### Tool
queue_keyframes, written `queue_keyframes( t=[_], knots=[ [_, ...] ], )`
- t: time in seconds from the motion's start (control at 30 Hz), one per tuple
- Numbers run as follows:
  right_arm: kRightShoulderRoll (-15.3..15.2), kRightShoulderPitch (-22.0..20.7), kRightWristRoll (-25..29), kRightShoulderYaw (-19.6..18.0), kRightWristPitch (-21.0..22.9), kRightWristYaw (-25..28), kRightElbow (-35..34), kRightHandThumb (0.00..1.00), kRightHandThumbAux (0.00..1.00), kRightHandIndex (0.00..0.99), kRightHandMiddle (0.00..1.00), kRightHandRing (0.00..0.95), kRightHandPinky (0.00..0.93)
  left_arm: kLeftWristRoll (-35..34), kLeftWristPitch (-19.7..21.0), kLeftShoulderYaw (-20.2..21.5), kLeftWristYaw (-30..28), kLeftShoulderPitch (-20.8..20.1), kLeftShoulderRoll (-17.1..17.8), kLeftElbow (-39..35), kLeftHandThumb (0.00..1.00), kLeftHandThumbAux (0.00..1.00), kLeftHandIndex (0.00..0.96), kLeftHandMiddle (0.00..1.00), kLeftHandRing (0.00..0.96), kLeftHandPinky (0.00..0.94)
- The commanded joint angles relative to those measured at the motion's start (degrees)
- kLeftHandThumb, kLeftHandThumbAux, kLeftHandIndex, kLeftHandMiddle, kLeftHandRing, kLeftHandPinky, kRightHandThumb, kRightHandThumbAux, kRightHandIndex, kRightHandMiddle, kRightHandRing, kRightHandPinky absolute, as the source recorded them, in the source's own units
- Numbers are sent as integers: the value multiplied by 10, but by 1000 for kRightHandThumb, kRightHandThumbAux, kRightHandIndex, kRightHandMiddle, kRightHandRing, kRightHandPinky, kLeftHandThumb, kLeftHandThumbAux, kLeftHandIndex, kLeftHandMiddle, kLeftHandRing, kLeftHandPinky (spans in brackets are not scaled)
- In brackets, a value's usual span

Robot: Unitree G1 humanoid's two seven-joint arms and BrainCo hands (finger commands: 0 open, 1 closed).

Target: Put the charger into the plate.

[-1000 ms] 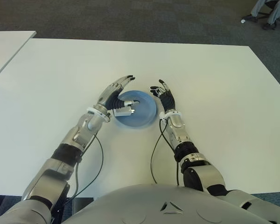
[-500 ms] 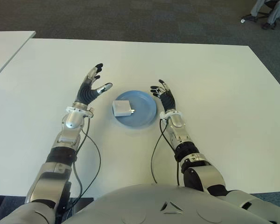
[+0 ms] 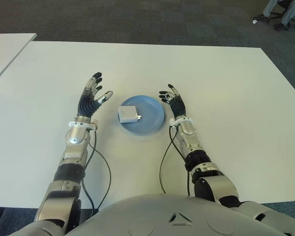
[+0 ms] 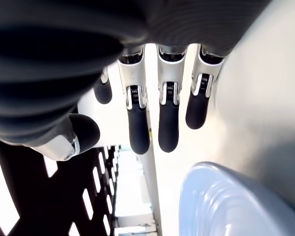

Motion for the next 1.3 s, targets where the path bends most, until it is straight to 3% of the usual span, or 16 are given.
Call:
queue_keyframes(
  t=[0.03, 0.27, 0.47, 0.73, 1.3],
  knots=[
    [7, 26, -3, 3, 16, 1, 3, 0, 479, 76, 346, 317, 219, -57, -19, 32, -57, -11, -25, 93, 0, 605, 0, 0, 0, 0],
    [2, 32, -10, 4, 19, -5, -3, 0, 478, 73, 334, 305, 212, -93, -18, 63, -98, -41, -58, 185, 0, 598, 0, 0, 0, 0],
    [2, 37, -15, 3, 9, -17, -1, 0, 481, 76, 307, 279, 212, -90, -6, 67, -114, -45, -69, 210, 0, 590, 0, 0, 0, 0],
    [6, 39, -6, -5, -7, -23, 6, 0, 522, 90, 263, 247, 209, -64, 11, 48, -122, -29, -72, 179, 0, 584, 0, 0, 0, 0],
    [8, 67, 21, -16, -28, -5, -21, 0, 570, 64, 153, 134, 117, 5, 77, 14, -75, -4, -70, 116, 0, 555, 0, 0, 0, 0]
  ],
)
